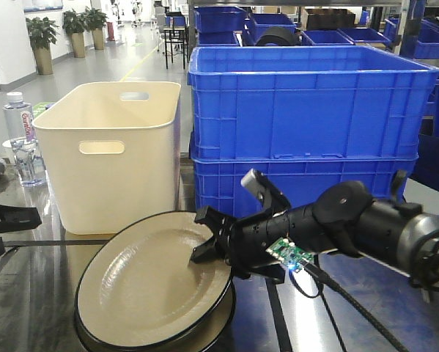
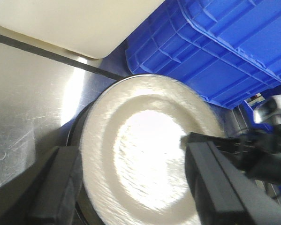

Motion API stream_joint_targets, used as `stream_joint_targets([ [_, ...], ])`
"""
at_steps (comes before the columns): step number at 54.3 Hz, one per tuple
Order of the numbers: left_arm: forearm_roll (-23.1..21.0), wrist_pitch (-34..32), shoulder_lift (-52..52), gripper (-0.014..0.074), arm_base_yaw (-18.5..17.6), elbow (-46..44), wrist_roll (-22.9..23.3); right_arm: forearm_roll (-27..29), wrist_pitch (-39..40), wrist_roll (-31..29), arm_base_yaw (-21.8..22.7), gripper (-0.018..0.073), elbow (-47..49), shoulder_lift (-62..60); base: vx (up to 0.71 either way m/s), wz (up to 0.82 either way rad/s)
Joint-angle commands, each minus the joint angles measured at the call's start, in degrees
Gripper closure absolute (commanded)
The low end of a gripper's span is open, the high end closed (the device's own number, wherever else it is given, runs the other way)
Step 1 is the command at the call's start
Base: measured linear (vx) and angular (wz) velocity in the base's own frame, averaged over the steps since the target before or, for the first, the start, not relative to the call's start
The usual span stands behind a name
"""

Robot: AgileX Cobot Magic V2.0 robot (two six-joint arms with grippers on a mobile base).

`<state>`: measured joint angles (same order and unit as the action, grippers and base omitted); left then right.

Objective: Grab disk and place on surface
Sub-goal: 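Move the right gripper's plate over the placed plate and lower it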

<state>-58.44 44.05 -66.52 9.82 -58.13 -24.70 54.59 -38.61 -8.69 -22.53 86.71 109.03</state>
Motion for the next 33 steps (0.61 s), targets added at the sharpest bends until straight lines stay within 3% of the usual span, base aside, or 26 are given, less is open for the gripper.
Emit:
stream_joint_targets([
  [1,-3.23,-0.71,1.36,0.0039,0.2,-1.87,-0.04,5.52,2.94,-1.03,-0.01,0.0564,2.51,-2.9,0.0,0.0],
  [12,-3.23,-0.71,1.36,0.0039,0.2,-1.87,-0.04,3.58,2.8,-1.65,-0.01,0.0553,2.48,-2.71,0.0,0.0],
  [20,-3.23,-0.82,1.36,0.0039,0.2,-1.87,-0.04,0.17,2.2,-4.3,-0.01,0.0496,2.48,-2.71,0.0,0.0],
  [26,-3.23,-0.97,1.36,0.0039,0.2,-1.87,-0.04,-1.21,2.08,-4.3,-0.01,0.0405,2.48,-2.71,0.0,0.0],
  [33,-3.23,-0.97,1.36,0.0039,0.2,-1.87,-0.04,-1.21,1.92,-4.3,-0.01,0.0236,2.48,-2.71,0.0,0.0],
])
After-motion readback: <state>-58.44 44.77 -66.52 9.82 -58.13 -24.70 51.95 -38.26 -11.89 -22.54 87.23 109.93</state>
